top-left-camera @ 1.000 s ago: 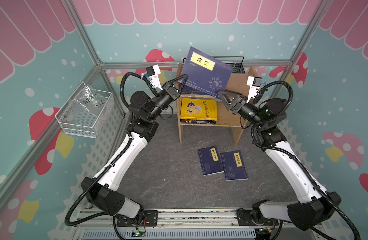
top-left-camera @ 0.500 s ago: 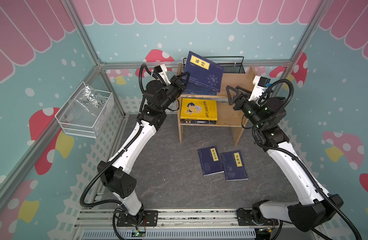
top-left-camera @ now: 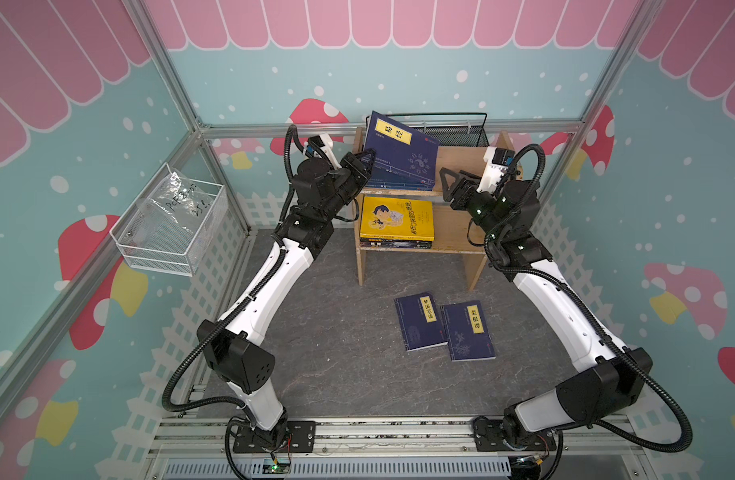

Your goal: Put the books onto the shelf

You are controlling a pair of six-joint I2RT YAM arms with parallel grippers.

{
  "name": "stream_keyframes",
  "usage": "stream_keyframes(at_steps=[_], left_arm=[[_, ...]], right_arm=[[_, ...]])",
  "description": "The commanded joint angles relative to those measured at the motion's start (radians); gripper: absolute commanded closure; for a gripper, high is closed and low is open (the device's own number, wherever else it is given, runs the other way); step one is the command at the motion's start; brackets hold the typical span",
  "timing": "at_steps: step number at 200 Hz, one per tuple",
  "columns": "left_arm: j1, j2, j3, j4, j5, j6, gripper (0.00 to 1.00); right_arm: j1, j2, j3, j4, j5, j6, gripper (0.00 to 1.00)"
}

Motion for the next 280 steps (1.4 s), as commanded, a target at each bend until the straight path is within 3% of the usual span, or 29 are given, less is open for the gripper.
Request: stream_keyframes(at_steps=[1,59,128,156,232,280], left_arm=[[0.001,0.003,0.031,-0.024,-0.014,0.01,1.0],[0.001,0.007,0.019,-0.039,0.018,-0.031,1.0],[0.001,-0.019,-0.028,-0.025,-0.001,-0.038,1.0],[0.028,-0.031,-0.039,-0.037,-0.002,-0.041,0.94],[0.038,-0.07,-0.096,-0.037,-0.026,-0.046,0.51],[0.053,-0.125,-0.171,-0.026,-0.044,-0.048,0.42]], right_arm=[[-0.003,0.029,0.052,0.002,-0.014,0.023,0.37],[0.002,0.091,0.091,0.003,-0.053,0.047,0.42],[0.045,0.148,0.171,-0.127,0.0,0.019,0.45],[0.064,0.166,0.185,-0.168,0.028,0.025,0.47],[0.09,0.175,0.174,-0.158,0.066,0.058,0.5],[0.096,0.178,0.167,-0.154,0.064,0.061,0.52]])
